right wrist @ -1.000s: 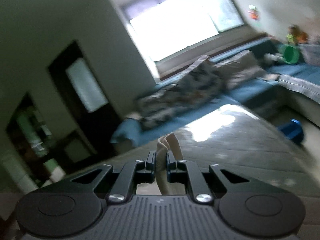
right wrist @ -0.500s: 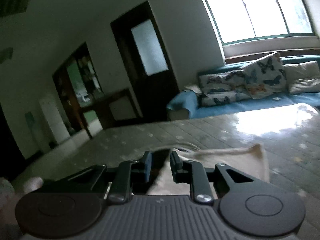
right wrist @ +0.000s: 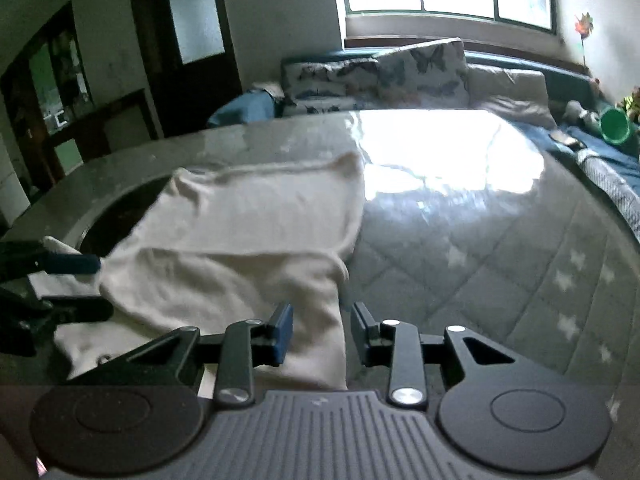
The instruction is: Fold clothes
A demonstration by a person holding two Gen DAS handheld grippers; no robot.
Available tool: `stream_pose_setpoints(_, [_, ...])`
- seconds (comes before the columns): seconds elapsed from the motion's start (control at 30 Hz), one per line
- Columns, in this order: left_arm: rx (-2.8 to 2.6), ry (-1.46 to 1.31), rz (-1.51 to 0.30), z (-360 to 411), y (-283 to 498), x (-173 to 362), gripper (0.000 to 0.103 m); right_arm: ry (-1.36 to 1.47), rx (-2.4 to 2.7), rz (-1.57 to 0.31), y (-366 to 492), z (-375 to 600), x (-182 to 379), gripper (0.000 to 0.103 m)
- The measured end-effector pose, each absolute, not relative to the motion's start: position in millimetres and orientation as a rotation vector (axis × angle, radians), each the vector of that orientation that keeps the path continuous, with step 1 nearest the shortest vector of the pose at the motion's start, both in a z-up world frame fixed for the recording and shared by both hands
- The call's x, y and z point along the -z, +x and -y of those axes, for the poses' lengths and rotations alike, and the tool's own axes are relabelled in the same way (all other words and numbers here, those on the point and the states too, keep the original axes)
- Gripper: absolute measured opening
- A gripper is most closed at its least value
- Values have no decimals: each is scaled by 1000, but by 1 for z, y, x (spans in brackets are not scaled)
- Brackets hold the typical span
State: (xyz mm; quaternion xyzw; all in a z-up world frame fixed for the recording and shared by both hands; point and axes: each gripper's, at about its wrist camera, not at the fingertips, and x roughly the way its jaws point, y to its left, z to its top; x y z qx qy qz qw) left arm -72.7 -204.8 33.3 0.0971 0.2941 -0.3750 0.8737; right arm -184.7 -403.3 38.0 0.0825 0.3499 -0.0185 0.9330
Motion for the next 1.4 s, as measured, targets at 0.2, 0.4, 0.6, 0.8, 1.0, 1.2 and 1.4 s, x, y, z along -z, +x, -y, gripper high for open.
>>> stream_pose_setpoints(0.2, [836,230,-619,217,-79,-27,71,348,18,-722,-202,431,-26,33])
stream_pose_setpoints(0.4, [856,251,-628,230,-81,-23,71,376,-4,-702,-214,431,-25,6])
stream_pose_setpoints(0.6, [872,277,-649,234,-81,-15,71,328,84,-665,-235,423,-35,5])
stream_pose_setpoints(0.8, [896,297,-637,236,-91,-15,71,299,124,-657,-223,429,-45,20])
stream_pose_setpoints(1.0, [984,305,-608,240,-104,-21,70,346,46,-658,-176,440,-45,20])
stream_pose_setpoints(1.2, [1102,351,-608,255,-119,-15,62,449,48,-693,-150,453,-25,25])
stream_pose_setpoints(1.4, [1160,410,-610,267,-125,-6,55,380,77,-636,-159,445,-29,14])
